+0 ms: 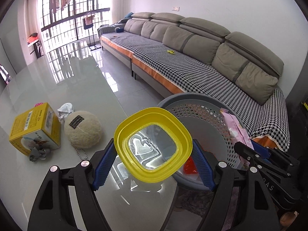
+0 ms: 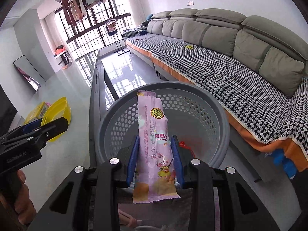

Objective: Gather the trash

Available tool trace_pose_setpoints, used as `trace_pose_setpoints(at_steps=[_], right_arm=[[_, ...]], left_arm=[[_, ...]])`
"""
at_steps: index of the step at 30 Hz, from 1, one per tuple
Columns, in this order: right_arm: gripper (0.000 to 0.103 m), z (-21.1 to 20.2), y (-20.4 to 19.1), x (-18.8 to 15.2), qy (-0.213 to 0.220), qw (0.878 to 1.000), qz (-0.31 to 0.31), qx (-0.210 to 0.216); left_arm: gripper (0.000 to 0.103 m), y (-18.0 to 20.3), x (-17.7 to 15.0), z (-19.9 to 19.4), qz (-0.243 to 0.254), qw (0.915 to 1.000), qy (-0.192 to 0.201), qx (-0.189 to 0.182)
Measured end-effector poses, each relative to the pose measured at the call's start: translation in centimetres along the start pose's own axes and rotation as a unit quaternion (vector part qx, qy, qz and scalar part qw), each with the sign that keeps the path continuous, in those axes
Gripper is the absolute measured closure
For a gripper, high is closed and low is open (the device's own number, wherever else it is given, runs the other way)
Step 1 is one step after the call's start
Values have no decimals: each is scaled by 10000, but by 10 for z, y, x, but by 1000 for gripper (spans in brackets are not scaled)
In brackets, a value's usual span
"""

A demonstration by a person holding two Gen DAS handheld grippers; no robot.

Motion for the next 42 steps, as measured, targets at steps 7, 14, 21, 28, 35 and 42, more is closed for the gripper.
trace_pose_setpoints(at_steps=[7, 14, 21, 28, 35, 42], right_arm=[[70, 13, 21, 9, -54, 9998, 184, -60], [70, 33, 33, 13, -206, 9995, 214, -83], [67, 43, 43, 18, -223, 9993, 271, -85], [42, 35, 49, 21, -54, 9992, 377, -109], [42, 31, 51, 19, -49, 9990, 427, -143], [42, 27, 50, 16, -52, 9988, 467, -154]], left_arm=[[28, 25, 8, 27, 205, 9995, -176, -190], [28, 36, 7, 53, 250, 9986, -384, -274], [26, 42, 9, 65, 290, 9980, -480, -304], [20, 41, 11, 65, 255, 9980, -487, -299], [20, 44, 11, 60, 249, 9982, -449, -320], [20, 42, 10, 57, 210, 9983, -431, -317]])
Point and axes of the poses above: each gripper's, at about its wrist camera, not at the fingertips, and z roughly the way its jaws point, y to its right, x to its top, the point moved 4 cm from there along z, roughly the way its jaws point, and after that the axes turned 2 degrees about -z, right-handed, at the moved point
